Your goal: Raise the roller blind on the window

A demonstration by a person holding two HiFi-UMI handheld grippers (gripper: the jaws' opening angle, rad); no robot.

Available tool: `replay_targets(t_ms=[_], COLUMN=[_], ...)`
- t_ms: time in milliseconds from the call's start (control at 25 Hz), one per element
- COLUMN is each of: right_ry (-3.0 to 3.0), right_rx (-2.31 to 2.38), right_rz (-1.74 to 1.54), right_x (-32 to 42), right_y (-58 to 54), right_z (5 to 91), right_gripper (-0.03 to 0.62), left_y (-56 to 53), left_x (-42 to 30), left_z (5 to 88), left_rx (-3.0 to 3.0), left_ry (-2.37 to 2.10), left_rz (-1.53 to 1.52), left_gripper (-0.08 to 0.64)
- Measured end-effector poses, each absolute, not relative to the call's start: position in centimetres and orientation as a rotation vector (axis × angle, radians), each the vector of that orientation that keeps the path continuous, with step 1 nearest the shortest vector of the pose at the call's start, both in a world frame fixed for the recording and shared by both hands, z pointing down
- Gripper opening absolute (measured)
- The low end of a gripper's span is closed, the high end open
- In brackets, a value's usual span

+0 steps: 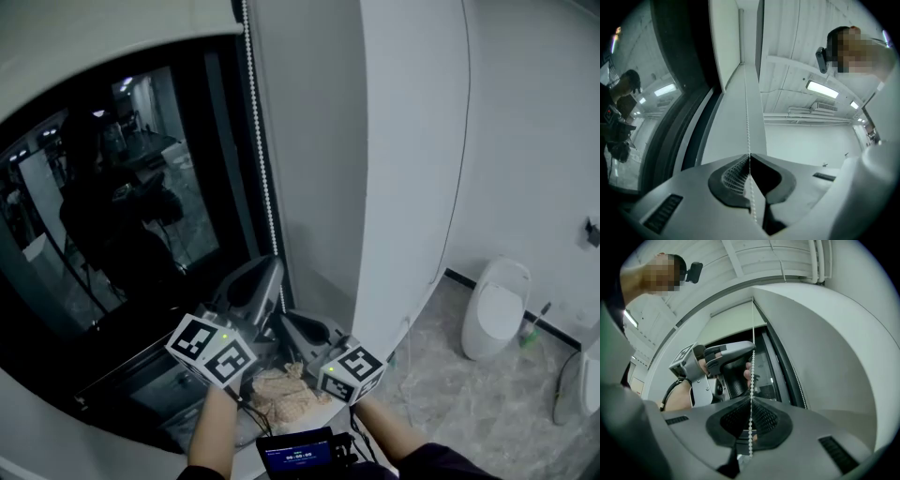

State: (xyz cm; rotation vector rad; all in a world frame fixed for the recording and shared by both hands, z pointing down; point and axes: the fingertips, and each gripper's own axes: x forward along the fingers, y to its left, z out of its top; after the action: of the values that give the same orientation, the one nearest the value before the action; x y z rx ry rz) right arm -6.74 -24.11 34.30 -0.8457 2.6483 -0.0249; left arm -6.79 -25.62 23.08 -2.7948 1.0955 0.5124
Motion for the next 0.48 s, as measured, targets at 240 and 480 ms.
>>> replay_targets(t_ms=[240,480], right_ry=[2.716,2.74], right_rx=[-0.839,-0.892], right_rz=[-0.156,-0.282], right_x=[-6.9,-4.7], right_y=[-23.6,-25.1], right_z=[37.9,41.4], right_gripper=[0.015,0.024], left_y=[-26.1,-26.6], left_x=[-6.8,-8.2], left_z=[26.8,32.7], left_rx=[-2.856,-2.905], left_ry=[1.116,1.198], left_rz=[0.471,0.411], left_gripper=[0.008,0.008])
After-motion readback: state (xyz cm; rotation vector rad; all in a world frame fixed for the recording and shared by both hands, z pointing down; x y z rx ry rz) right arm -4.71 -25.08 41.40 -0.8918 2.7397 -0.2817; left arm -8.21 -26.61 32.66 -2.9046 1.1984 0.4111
